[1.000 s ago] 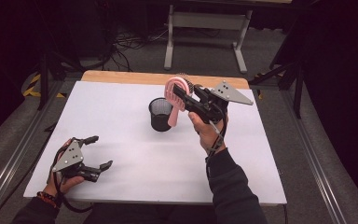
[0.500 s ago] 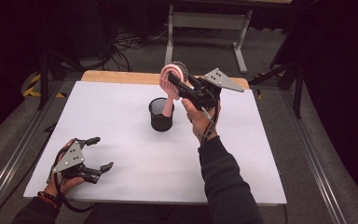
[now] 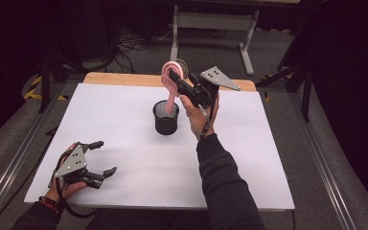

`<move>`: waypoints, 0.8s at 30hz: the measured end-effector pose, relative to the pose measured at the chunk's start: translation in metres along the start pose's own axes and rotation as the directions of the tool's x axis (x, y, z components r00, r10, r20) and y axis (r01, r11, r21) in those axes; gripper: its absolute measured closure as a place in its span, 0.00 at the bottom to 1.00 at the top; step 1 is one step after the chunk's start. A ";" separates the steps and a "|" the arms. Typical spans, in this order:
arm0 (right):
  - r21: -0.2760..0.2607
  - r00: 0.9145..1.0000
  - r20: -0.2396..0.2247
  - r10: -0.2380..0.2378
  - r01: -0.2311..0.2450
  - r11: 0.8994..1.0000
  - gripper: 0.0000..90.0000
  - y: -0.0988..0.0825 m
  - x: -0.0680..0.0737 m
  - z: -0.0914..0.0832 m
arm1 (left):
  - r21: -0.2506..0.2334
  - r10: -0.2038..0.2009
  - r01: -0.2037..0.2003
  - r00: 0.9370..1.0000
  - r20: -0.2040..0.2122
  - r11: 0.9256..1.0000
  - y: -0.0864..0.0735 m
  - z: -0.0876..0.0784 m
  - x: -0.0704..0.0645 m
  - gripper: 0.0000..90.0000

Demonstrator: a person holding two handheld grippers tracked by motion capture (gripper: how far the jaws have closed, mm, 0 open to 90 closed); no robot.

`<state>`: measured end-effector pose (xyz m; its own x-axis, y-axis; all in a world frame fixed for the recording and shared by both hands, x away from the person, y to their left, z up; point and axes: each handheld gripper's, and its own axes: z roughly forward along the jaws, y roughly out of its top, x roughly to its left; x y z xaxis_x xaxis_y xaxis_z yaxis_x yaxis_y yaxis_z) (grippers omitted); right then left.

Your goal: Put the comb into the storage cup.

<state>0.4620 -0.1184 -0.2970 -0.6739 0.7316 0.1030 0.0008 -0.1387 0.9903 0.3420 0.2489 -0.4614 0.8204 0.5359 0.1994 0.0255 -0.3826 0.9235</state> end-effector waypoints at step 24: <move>0.016 0.987 0.071 0.141 -0.142 0.990 0.70 -0.060 -0.019 0.011 | 0.020 0.010 -0.010 1.000 0.020 1.000 0.000 0.004 -0.001 0.07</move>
<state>0.4833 -0.1169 -0.3575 -0.6129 0.7503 0.2478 0.1082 -0.2310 0.9669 0.3435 0.2452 -0.4631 0.8320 0.5168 0.2018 0.0288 -0.4034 0.9146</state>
